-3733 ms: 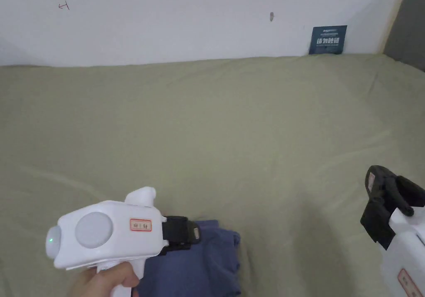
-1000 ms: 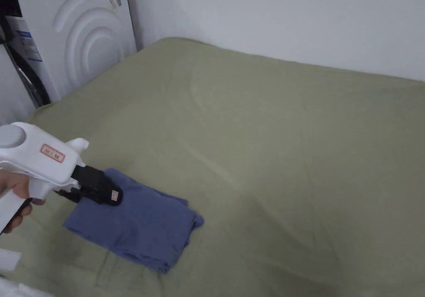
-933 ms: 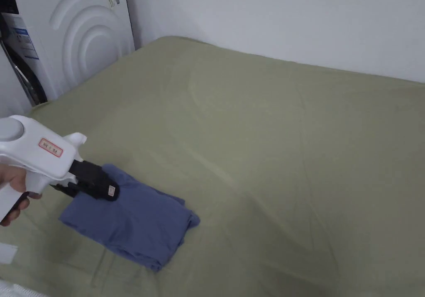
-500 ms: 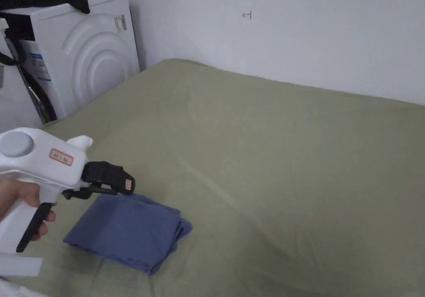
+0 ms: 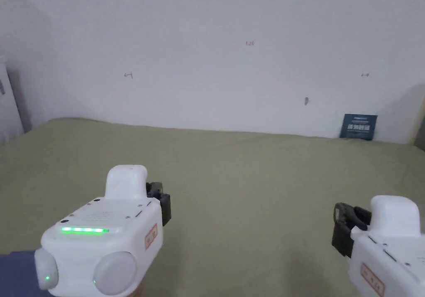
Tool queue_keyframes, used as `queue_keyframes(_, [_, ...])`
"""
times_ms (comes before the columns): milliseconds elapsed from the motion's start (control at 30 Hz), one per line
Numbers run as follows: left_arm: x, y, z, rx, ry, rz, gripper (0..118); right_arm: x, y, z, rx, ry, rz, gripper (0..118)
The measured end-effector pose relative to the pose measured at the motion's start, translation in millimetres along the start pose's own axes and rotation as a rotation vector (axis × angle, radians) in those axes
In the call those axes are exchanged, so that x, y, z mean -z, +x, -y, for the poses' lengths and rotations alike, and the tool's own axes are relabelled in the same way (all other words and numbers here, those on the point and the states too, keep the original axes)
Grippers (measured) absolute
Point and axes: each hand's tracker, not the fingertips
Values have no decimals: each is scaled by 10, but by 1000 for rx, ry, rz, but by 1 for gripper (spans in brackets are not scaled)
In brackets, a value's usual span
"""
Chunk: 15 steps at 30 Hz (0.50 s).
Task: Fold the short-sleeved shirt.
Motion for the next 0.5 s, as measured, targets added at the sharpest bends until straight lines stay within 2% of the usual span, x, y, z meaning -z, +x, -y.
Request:
queue_keyframes(67, [-105,288,-82,75,92,-44,0,-89,-18,-60,-53,62,32,2])
queue_keyframes(267, [-207,571,-193,80,109,0,0,-134,-28,-126,-23,109,8,2])
queue_keyframes(367, [-233,588,-196,127,118,-33,0,-191,-17,-160,-12,126,16,2])
queue_keyframes(500, [-270,523,-240,117,115,-45,0,-231,12,-204,3,147,17,2])
